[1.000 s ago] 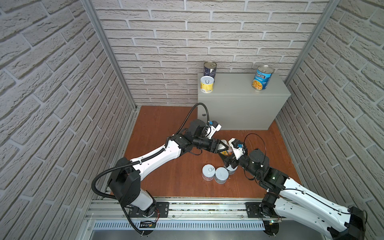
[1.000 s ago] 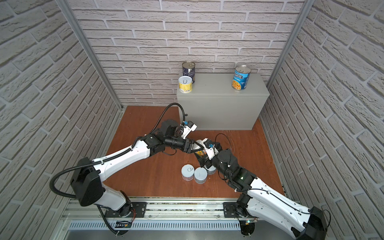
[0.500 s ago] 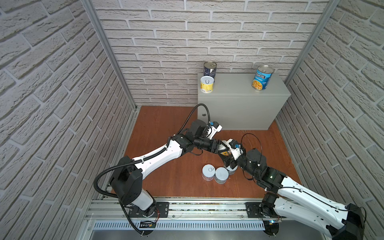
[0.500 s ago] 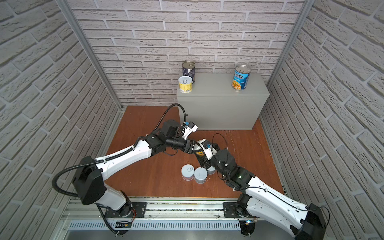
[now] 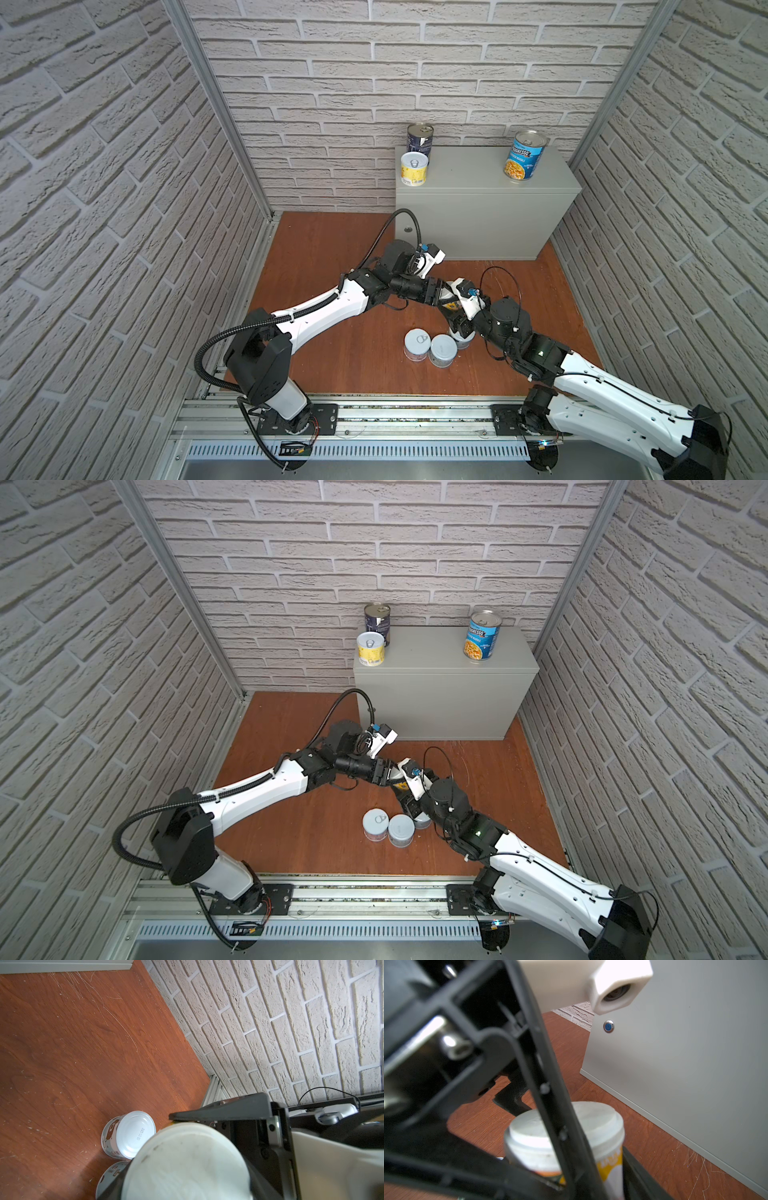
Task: Place and organize the canned foods onto the counter
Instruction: 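Close the right gripper on the orange-print can and open the left gripper, then lift the orange-print can toward the cabinet top with the right gripper while the left withdraws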
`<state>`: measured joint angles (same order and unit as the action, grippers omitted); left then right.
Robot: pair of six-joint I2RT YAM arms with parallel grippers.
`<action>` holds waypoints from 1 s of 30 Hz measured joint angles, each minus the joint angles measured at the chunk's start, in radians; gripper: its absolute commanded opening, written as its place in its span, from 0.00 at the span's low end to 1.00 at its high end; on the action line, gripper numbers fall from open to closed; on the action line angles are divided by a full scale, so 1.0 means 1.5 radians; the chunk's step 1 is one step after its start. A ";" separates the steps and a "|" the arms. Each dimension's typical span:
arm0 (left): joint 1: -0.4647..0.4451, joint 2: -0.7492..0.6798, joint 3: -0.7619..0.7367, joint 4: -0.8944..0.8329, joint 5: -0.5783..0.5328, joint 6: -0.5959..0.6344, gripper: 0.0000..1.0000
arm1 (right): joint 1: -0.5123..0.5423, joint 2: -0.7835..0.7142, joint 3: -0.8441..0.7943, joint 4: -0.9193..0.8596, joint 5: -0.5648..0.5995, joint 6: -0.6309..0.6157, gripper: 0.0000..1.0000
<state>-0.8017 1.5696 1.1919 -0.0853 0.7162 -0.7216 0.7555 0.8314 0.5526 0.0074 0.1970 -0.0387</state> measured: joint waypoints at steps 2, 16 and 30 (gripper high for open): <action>0.001 0.000 -0.003 0.011 0.002 -0.006 0.82 | -0.001 0.000 0.000 -0.002 0.010 0.006 0.66; 0.026 -0.003 -0.059 0.113 0.004 -0.077 0.98 | -0.002 -0.032 -0.002 -0.043 0.049 0.036 0.65; 0.068 -0.116 -0.164 0.169 -0.127 -0.110 0.98 | -0.002 -0.024 -0.002 -0.054 0.083 0.092 0.65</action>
<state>-0.7002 1.3960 0.9455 0.1680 0.5251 -0.8864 0.7525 0.7956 0.5491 -0.0731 0.3222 0.0998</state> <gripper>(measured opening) 0.982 0.694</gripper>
